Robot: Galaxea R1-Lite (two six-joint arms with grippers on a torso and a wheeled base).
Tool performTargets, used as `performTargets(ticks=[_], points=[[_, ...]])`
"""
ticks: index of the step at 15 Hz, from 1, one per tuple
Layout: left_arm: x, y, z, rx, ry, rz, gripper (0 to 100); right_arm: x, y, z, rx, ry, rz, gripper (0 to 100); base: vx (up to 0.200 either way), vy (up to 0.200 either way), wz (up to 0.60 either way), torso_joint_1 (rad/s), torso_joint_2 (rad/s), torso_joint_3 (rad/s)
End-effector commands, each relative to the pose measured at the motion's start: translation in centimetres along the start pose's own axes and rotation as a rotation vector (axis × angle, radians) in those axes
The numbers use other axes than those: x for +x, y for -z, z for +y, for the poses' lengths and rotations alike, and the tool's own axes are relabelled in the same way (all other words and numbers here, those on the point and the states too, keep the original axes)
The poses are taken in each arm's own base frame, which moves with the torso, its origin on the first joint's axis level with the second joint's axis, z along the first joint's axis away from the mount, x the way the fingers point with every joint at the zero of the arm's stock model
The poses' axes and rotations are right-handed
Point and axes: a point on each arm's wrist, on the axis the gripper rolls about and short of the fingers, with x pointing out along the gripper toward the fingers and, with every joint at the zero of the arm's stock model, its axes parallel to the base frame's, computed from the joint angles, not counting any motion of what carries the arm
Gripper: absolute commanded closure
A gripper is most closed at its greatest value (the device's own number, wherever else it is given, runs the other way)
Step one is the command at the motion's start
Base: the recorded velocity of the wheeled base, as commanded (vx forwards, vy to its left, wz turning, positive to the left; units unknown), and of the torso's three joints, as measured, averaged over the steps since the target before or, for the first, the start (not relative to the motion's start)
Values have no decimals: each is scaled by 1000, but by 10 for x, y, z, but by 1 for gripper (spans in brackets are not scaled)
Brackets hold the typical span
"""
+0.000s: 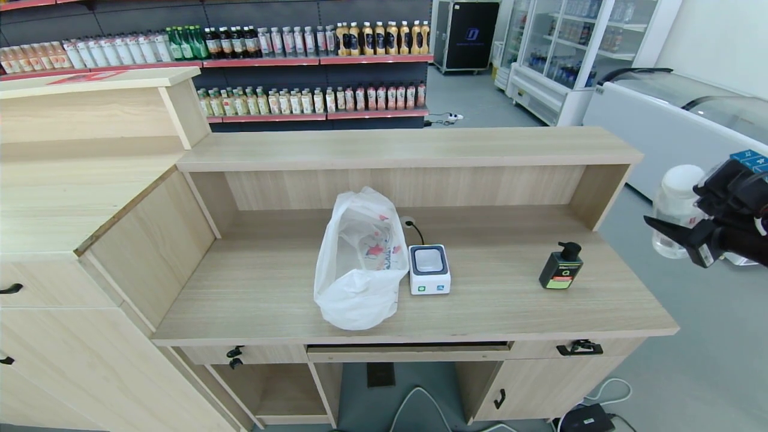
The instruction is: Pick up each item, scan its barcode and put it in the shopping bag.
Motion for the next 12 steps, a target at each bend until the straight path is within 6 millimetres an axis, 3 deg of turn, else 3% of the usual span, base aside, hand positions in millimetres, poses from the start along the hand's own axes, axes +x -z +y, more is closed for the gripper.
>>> performTargets(ticks=[1, 3, 6, 12], points=[[0, 0, 0, 0, 0, -1, 0, -1, 3, -2, -30, -6, -17, 100, 0, 0, 600, 2, 2, -2], [0, 0, 0, 0, 0, 1, 0, 0, 2, -3, -40, 2, -29, 100, 0, 0, 600, 2, 2, 2], [0, 0, 0, 0, 0, -1, 0, 9, 8, 0, -82, -73, -103, 100, 0, 0, 0, 0, 0, 0], [0, 0, 0, 0, 0, 1, 0, 42, 38, 14, -120, -97, -134, 100, 0, 0, 0, 0, 0, 0]])
